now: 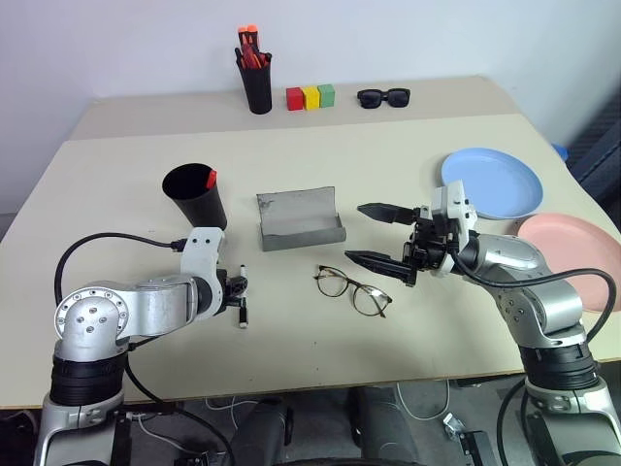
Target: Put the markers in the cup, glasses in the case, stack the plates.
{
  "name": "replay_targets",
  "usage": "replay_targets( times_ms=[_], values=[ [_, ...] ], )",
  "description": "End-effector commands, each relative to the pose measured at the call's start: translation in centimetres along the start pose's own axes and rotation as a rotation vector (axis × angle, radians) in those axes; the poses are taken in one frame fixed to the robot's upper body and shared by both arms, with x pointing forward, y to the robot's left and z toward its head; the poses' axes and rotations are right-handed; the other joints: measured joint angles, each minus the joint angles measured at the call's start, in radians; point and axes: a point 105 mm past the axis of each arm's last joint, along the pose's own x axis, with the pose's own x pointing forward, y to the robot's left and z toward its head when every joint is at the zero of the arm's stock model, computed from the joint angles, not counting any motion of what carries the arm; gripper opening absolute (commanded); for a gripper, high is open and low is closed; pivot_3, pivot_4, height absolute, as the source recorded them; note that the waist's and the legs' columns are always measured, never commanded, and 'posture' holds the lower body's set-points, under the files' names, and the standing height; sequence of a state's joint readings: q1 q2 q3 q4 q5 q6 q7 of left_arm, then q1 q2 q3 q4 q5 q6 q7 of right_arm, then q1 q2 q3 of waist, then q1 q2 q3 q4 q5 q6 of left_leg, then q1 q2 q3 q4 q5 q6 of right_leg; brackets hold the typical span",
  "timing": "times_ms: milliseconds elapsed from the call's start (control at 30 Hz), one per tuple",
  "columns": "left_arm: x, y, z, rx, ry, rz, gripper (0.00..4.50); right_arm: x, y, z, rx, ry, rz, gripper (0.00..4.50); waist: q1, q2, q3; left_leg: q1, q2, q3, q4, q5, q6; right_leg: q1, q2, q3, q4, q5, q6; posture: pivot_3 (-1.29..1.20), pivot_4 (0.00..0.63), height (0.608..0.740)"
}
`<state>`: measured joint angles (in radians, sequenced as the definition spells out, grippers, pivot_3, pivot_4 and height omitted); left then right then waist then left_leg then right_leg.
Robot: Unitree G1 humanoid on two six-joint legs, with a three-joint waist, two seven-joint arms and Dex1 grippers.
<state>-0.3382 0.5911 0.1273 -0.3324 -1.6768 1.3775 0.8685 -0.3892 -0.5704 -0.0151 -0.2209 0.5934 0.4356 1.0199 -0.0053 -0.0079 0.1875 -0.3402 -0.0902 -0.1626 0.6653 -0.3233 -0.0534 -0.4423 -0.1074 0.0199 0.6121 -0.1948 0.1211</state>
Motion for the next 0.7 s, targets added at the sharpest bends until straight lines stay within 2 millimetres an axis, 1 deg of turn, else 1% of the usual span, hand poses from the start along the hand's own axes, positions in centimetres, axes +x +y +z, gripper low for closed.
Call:
replay_targets(
  times_ms=[33,200,300,333,367,433,500,533,567,600,700],
  values=[
    [-0.3,-0.4,-0.3,-0.025,0.026,-0.022,0.03,-0.2,0.0,1.0,-0.034,-0.032,-0.007,4.50,0.000,0.000,0.000,0.000,0.000,0.000,0.000,0.000,0.000,0.000,0.000,0.000,0.000,0.000,0.000,0.00,0.150,0.740],
    [-0.9,0.4,0.0,-0.018,0.031,0.026,0.03,-0.2,-0.2,0.9,-0.035,-0.030,-0.015,4.50,-0.001,0.000,0.000,0.000,0.000,0.000,0.000,0.000,0.000,0.000,0.000,0.001,0.000,0.000,0.000,0.00,0.150,0.740],
    [-1.7,0.2,2.2,0.059,-0.076,0.053,0.03,-0.2,-0.2,0.9,-0.026,-0.034,-0.018,4.50,-0.001,0.000,0.000,0.000,0.000,0.001,0.000,0.000,0.000,0.000,0.000,0.001,0.000,0.000,0.000,0.00,0.150,0.740],
    [-2.1,0.0,3.5,0.109,-0.134,0.067,0.03,-0.3,-0.2,0.8,-0.019,-0.031,-0.014,4.50,0.000,0.000,0.000,0.000,0.000,0.001,0.000,0.000,0.000,0.000,0.000,0.000,0.000,0.000,0.000,0.00,0.150,0.740],
    [-2.4,-0.1,4.2,0.144,-0.172,0.076,0.03,-0.3,-0.2,0.8,-0.014,-0.029,-0.011,4.50,0.004,-0.001,0.001,0.000,0.000,0.001,0.000,0.000,0.000,0.000,0.000,0.000,0.000,0.000,0.000,0.00,0.150,0.740],
    [-3.4,-1.9,6.9,0.181,-0.323,-0.015,0.03,-0.4,-0.3,0.9,-0.006,-0.034,-0.011,4.50,0.011,-0.001,0.001,0.000,0.000,0.002,0.000,0.000,0.000,0.000,0.001,0.000,-0.001,0.000,0.000,0.00,0.150,0.740],
    [-4.6,-3.2,9.2,0.205,-0.482,-0.090,0.03,-0.6,-0.3,1.0,0.006,-0.035,0.000,4.50,0.016,-0.001,0.001,-0.001,0.000,0.003,0.000,0.000,0.000,0.000,0.001,0.001,-0.001,0.000,0.000,0.00,0.150,0.740],
    [-5.0,-3.6,9.9,0.214,-0.540,-0.129,0.03,-0.6,-0.3,1.0,0.007,-0.035,0.003,4.50,0.017,-0.001,0.001,-0.001,0.000,0.003,0.000,0.000,0.000,0.000,0.001,0.001,-0.002,0.000,0.000,0.00,0.150,0.740],
    [-5.8,-4.0,11.1,0.254,-0.641,-0.152,0.03,-0.7,-0.4,1.2,0.016,-0.041,0.003,4.50,0.016,-0.001,0.001,-0.001,0.000,0.004,0.000,0.000,0.000,0.000,0.001,0.001,-0.002,0.000,0.000,0.00,0.150,0.740],
    [-6.5,-4.2,12.0,0.278,-0.727,-0.169,0.03,-0.7,-0.4,1.3,0.026,-0.046,0.007,4.50,0.015,-0.001,0.001,-0.001,0.000,0.005,0.000,0.000,0.000,0.000,0.001,0.001,-0.003,0.000,0.000,0.00,0.150,0.740],
    [-8.5,-3.8,14.9,0.309,-0.938,-0.128,0.03,-0.6,-0.3,1.3,0.018,-0.047,0.009,4.50,0.016,-0.001,0.001,-0.001,0.001,0.006,-0.001,0.000,0.001,0.000,0.002,0.001,-0.005,0.001,-0.001,0.00,0.150,0.740]
  ],
)
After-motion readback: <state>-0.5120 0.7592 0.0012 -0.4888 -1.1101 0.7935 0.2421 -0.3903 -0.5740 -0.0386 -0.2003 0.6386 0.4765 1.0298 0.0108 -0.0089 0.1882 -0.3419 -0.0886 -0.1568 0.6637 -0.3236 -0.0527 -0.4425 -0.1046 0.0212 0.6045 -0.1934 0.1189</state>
